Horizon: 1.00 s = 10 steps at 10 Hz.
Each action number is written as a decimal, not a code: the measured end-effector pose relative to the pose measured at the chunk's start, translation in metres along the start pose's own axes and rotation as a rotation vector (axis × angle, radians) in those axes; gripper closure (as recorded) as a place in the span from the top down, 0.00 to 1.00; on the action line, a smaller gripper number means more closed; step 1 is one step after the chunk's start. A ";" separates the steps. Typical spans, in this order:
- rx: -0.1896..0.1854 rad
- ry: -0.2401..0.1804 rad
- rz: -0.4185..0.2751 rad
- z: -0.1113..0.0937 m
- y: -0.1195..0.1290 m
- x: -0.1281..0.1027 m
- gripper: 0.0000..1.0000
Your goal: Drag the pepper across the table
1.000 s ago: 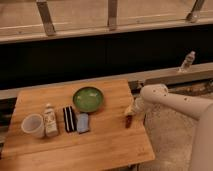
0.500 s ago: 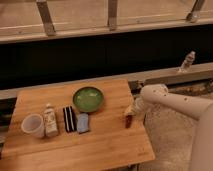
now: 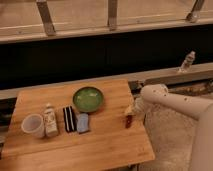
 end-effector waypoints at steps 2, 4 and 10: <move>0.000 0.000 0.000 0.000 0.000 0.000 0.01; 0.000 0.000 0.000 0.000 0.000 0.000 0.15; 0.001 0.001 0.000 0.000 -0.001 0.001 0.75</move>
